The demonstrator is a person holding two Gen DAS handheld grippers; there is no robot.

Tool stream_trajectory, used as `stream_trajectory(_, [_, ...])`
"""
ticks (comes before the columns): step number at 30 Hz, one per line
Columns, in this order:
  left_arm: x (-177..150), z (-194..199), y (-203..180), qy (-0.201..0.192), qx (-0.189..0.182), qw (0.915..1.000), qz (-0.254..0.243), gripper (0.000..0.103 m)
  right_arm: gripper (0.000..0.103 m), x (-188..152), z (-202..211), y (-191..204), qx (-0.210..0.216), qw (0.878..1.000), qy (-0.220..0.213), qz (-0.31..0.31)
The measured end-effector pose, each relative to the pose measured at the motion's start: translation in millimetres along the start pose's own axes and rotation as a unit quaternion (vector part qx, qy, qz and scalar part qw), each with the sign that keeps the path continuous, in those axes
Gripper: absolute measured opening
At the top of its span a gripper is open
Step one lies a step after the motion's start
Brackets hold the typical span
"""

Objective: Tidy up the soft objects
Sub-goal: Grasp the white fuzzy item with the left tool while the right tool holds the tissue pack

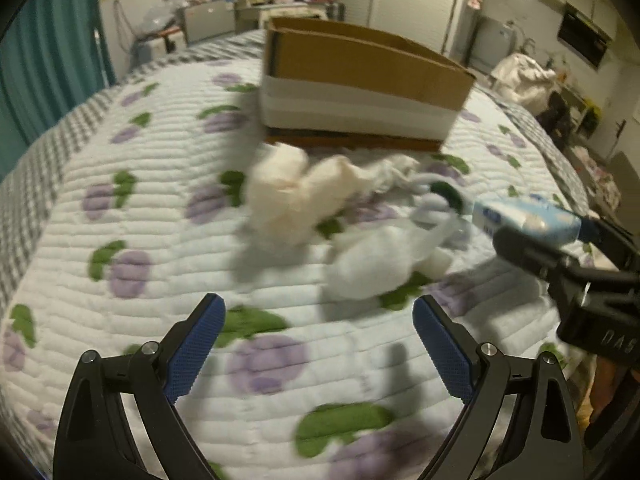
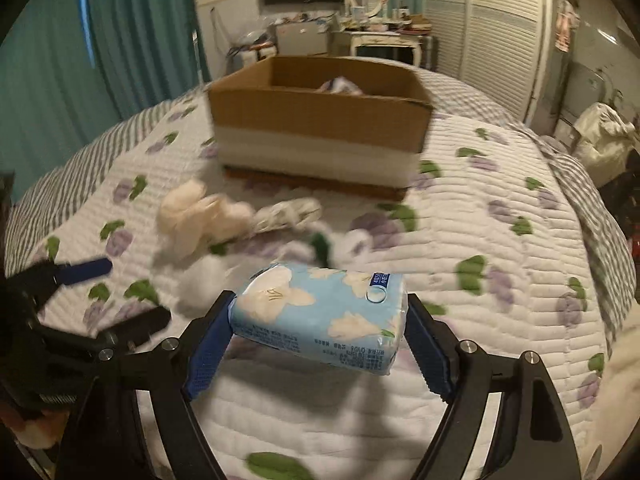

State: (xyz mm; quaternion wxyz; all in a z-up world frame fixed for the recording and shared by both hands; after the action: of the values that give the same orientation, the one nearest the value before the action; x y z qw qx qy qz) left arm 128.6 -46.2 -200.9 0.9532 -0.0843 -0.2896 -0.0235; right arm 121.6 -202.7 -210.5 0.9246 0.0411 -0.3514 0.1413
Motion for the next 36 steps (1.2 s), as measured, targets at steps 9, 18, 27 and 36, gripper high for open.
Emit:
stream_trajectory(9, [3.6,-36.1,-19.5,0.032,-0.016,0.9993,0.004,0.062,0.082,-5.9,-9.0,-27.2,0.009,0.999,-0.002,-0.032])
stream_trajectory(18, [4.8,-19.6,-26.8,0.017,-0.02,0.9996,-0.013,0.043,0.082,-7.4,-10.3,-32.2,0.01,0.999,-0.002,-0.035])
stream_trajectory(27, [19.2,39.7,-29.3,-0.036,-0.016,0.9992,-0.01,0.043,0.082,10.3,40.5,-18.8,0.0,0.999,-0.049,-0.015])
stream_trajectory(36, [60.0,98.3,-37.4,-0.102,-0.017,0.9945,-0.015,0.043,0.082,46.3,90.8,-13.5,0.002,0.994,-0.107,-0.006])
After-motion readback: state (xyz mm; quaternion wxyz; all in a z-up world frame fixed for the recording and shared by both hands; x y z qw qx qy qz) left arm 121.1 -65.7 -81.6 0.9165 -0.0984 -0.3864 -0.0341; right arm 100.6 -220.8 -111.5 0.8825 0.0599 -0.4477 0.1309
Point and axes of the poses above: each gripper's, at about its wrist camera, not at the fingertips, and z roughly against the way its jaws point, y to its left, x to its top, the point moved 9 cm from there along -z, roughly the way its jaws point, and after that the axes turned 7 degrees about z, right-handed, at the moved point
